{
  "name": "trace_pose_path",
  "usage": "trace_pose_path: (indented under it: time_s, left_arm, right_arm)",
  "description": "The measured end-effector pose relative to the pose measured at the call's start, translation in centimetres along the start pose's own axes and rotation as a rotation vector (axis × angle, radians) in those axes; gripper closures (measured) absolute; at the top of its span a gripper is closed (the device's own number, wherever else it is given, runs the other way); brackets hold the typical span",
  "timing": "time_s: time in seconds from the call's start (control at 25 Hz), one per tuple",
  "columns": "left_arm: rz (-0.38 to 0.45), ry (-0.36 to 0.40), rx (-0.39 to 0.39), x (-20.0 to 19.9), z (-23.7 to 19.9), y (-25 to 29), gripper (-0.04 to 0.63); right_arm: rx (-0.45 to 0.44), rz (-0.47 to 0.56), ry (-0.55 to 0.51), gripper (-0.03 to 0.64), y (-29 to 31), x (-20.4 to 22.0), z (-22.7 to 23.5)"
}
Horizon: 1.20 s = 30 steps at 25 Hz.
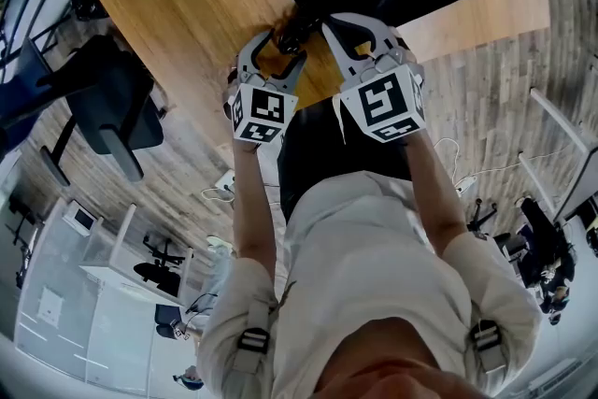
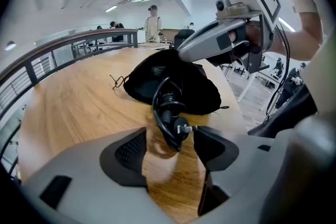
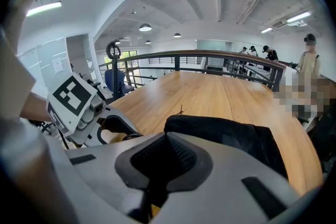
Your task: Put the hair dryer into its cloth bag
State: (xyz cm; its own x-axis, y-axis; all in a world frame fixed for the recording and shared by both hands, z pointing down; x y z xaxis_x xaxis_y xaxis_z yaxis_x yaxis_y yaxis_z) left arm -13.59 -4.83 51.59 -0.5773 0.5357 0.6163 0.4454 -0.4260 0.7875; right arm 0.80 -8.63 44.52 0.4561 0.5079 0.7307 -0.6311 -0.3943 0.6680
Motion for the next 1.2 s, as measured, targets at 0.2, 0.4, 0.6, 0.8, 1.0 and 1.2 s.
trace_pose_path:
  time_s: [0.2,0.4,0.6,0.8,1.0,1.2]
  left_arm:
    - [-0.01,0.0,0.004,-0.1,0.4,0.0,0.414]
    - [0.013,0.001,0.022,-1.4,0.4,0.1,0.423]
    - [0.052,0.013,0.041,-3.2,0.6,0.9,0.425]
    - [0.072,0.026,0.058,-4.4,0.6,2.0,0.426]
    - [0.085,0.038,0.072,-5.4,0.4,3.0,0.426]
    - [0.099,0.041,0.084,-6.1,0.3,4.2,0.426]
  right_arm:
    - [-0.008,0.006,-0.002,0.591,0.2,-0.2,-0.1]
    - [-0.017,0.013,-0.002,0.591,0.1,-0.2,-0.4]
    - [-0.024,0.01,-0.009,0.591,0.0,-0.3,-0.6]
    - [-0.03,0.008,-0.013,0.591,-0.1,-0.5,-0.6]
    - [-0.034,0.013,-0.01,0.591,-0.2,-0.8,-0.4]
    - [-0.04,0.013,-0.011,0.591,0.0,-0.8,-0.4]
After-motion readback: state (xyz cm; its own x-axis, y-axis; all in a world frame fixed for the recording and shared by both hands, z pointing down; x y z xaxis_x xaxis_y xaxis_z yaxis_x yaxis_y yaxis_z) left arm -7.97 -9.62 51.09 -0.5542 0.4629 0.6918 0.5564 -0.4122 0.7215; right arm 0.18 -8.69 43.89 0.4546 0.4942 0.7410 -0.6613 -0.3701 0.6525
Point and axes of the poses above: the fingertips, and each gripper's own axes: y forward along the fingers, z to its right, x out of its underside, the point moved 8 cm from there along -y, backward along the fingers, and after that the axes turned 7 degrees about -x, right-handed, at the moved point
